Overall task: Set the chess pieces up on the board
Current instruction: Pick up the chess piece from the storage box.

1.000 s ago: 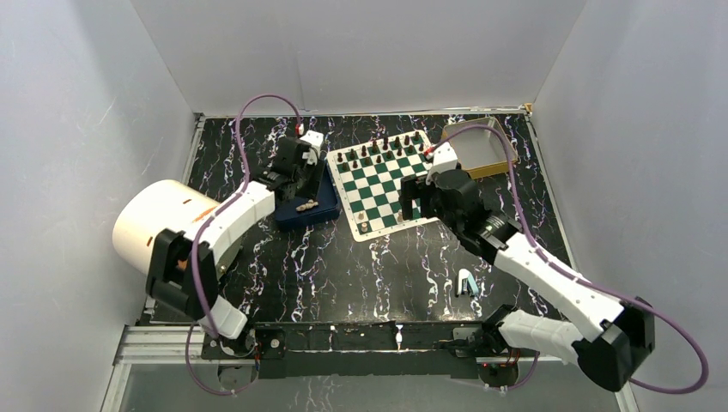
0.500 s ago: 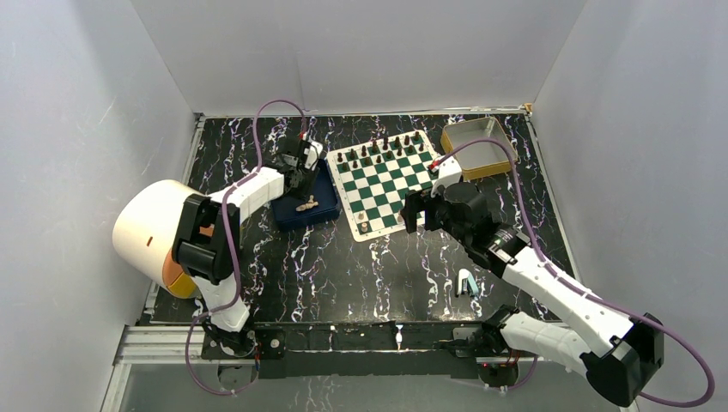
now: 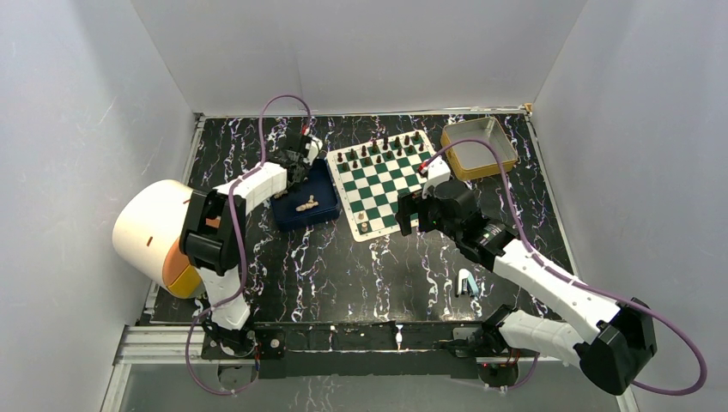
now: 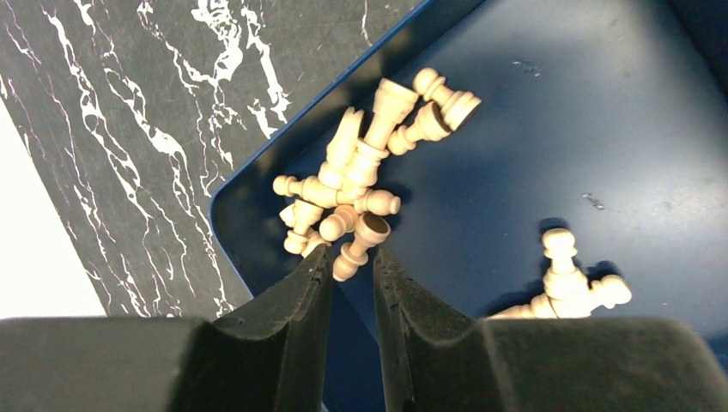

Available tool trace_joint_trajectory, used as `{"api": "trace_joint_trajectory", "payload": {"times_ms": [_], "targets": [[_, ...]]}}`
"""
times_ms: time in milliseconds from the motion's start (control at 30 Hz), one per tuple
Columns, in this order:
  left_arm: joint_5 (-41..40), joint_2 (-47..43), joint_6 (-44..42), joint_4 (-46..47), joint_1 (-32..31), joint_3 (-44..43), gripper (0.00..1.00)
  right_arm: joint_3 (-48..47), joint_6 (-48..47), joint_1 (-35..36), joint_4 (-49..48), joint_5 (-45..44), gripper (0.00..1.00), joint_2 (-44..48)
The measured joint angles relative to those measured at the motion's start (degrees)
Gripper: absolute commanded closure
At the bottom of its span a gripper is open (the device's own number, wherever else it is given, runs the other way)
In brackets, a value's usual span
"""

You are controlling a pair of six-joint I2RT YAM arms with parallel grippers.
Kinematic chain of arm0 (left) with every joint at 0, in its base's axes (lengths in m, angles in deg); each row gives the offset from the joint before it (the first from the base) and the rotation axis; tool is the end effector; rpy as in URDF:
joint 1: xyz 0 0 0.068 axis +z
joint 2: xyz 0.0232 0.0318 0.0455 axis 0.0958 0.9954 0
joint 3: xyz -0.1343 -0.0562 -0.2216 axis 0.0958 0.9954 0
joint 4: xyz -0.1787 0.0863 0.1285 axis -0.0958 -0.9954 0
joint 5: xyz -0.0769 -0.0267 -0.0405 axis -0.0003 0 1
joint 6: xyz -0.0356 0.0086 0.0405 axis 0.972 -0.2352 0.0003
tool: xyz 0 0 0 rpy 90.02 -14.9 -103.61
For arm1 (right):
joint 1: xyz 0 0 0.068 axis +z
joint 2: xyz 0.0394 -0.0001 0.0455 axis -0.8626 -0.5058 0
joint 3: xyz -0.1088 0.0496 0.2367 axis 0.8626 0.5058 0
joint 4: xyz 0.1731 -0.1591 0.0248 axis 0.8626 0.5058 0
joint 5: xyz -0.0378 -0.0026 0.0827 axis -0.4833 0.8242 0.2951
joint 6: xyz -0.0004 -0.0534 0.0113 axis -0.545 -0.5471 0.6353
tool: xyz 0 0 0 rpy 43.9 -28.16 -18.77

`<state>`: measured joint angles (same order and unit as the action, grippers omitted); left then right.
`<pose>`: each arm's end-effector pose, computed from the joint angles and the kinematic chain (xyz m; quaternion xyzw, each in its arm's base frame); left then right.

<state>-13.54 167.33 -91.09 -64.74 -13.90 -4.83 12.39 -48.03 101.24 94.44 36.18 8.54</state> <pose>0.3687 -0.1156 0.2119 0.2128 0.8921 0.1641 0.3633 0.1645 0.1360 0.2955 -0.1596 0.8274 0.1602 0.5141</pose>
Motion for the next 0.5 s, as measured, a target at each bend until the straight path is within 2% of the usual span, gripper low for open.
{"api": "trace_joint_trajectory", "payload": {"times_ms": [500], "targets": [[3.23,0.57,3.34,1.2,4.5,0.07,0.79,0.11,-0.33,0.0,-0.11,-0.61,0.01,2.89]]}}
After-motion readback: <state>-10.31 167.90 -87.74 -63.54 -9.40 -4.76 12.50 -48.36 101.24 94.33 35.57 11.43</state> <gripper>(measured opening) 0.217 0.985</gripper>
